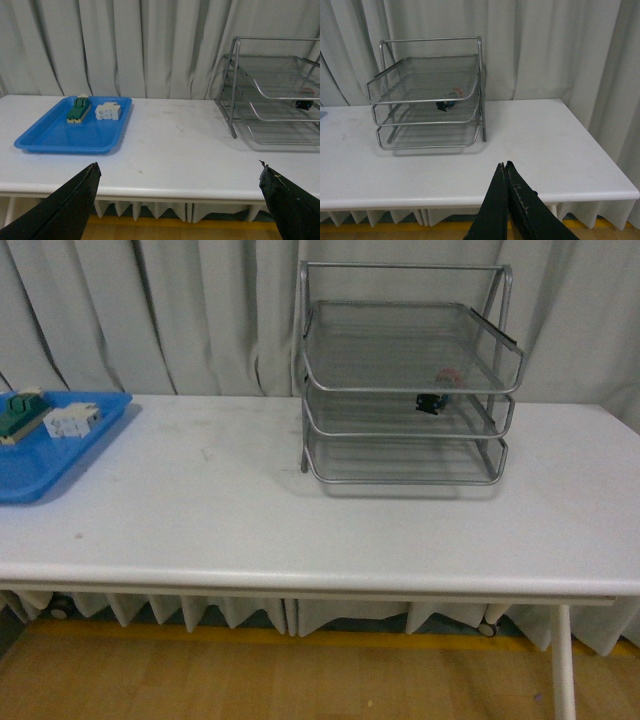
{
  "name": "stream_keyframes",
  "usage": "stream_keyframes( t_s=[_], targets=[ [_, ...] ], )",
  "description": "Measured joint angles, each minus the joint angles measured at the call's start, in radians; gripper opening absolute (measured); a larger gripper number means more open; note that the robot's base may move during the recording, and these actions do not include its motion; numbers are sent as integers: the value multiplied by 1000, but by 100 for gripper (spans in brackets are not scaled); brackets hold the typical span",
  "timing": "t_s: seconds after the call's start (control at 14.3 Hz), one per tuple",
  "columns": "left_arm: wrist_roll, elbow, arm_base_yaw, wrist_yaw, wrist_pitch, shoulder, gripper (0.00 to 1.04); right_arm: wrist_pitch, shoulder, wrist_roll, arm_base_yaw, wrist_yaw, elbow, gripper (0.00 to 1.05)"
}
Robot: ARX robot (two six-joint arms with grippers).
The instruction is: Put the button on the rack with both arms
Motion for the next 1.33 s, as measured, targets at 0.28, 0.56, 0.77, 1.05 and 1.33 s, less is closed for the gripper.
stream_keyframes(
  t_s=[0.28,0.56,0.77,1.05,1.33],
  targets=[
    [0,0,0,0,0,0,98,-94,-98,0,0,0,0,2],
    [0,0,0,0,0,0,98,-167,-171,0,0,0,0,2],
    [0,0,0,0,0,0,98,-348,-335,0,0,2,1,2],
    [0,0,0,0,0,0,98,-339,-334,0,0,2,1,2],
    [0,0,0,0,0,0,98,-339,-334,-1,0,2,1,30]
  ],
)
